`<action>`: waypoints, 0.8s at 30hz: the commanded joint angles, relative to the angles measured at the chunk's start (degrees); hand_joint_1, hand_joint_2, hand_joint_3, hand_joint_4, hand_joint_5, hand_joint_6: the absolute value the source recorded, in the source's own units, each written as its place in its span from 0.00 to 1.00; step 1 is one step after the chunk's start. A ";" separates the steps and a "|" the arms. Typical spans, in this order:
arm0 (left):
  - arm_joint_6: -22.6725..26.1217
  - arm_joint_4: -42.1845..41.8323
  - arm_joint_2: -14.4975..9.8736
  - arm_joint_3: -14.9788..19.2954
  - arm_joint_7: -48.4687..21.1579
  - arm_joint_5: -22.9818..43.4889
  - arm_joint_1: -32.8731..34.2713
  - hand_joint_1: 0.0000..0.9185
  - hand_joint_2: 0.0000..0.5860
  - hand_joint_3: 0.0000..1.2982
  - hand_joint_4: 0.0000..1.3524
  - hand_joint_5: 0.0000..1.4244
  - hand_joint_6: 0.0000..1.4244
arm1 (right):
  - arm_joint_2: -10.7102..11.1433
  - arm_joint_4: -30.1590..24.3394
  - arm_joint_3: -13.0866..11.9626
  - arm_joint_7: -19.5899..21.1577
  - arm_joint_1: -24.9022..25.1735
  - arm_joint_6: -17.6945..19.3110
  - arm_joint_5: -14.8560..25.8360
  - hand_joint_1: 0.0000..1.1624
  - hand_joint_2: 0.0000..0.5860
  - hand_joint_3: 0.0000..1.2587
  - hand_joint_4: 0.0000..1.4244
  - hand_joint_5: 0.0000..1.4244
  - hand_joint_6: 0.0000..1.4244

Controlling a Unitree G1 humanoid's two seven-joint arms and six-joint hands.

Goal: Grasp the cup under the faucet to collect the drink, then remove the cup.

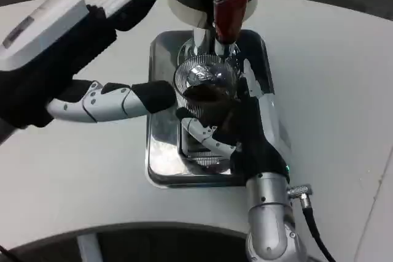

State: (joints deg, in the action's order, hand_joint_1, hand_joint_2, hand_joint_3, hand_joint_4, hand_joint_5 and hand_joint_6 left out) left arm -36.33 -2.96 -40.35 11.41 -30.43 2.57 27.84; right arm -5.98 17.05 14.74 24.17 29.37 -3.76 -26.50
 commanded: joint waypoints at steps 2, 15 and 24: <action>0.42 -0.91 -1.38 1.18 -0.20 1.34 -1.43 0.00 0.29 0.00 0.00 0.01 0.00 | -3.30 5.21 -1.16 1.03 2.35 0.76 2.91 0.62 0.35 0.00 0.00 0.00 0.04; 0.98 0.46 -2.53 2.39 -0.12 1.44 -2.78 0.00 0.29 0.00 0.00 0.01 0.00 | -3.87 13.77 -1.70 3.79 6.51 5.59 6.03 0.81 0.33 0.13 0.24 0.27 0.37; 1.34 1.20 -2.34 1.68 -0.08 1.38 -2.39 0.00 0.30 0.00 0.00 0.01 0.00 | -3.40 15.60 -0.76 8.41 6.39 10.79 4.96 0.96 0.36 0.35 0.45 0.54 0.72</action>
State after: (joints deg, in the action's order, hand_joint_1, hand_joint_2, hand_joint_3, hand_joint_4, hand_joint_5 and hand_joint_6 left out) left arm -34.97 -1.79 -42.24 13.29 -30.44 3.79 25.48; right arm -5.45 31.11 13.53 32.38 36.38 7.14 -21.97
